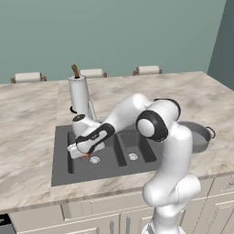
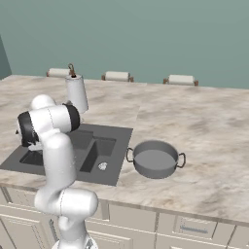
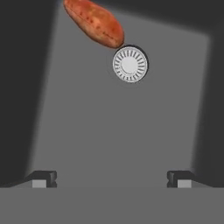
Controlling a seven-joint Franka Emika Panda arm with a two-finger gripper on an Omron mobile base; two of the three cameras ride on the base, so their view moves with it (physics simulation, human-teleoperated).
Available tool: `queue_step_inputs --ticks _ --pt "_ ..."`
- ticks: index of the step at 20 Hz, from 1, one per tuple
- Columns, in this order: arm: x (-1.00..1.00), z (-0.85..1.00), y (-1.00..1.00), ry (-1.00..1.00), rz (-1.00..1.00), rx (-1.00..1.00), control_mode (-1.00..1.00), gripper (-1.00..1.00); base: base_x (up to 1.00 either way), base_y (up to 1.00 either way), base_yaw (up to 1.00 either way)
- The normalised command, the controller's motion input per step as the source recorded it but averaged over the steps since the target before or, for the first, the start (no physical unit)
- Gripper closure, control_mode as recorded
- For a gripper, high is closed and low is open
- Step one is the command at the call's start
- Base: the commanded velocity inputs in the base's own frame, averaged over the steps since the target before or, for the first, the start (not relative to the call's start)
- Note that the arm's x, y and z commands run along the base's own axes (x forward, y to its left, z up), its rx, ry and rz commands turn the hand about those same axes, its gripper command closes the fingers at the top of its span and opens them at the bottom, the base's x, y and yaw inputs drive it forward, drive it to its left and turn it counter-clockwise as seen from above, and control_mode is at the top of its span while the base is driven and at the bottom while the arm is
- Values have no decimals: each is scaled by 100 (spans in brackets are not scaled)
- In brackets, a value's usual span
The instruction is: Dump the sweet potato from the pot into the sink. Then turn on the water and wash the sweet potato. Then turn off the water and put the sweet potato back in the pot.
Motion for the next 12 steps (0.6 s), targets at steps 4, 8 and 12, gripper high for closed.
queue_step_inputs --ticks 4,8,12 --pt "27 -27 0 0 0 0 -100 -100 0 0 0" --pt "28 -21 0 0 0 0 -100 -100 0 0 0" --pt "21 -19 0 0 0 0 -100 -100 0 0 0"
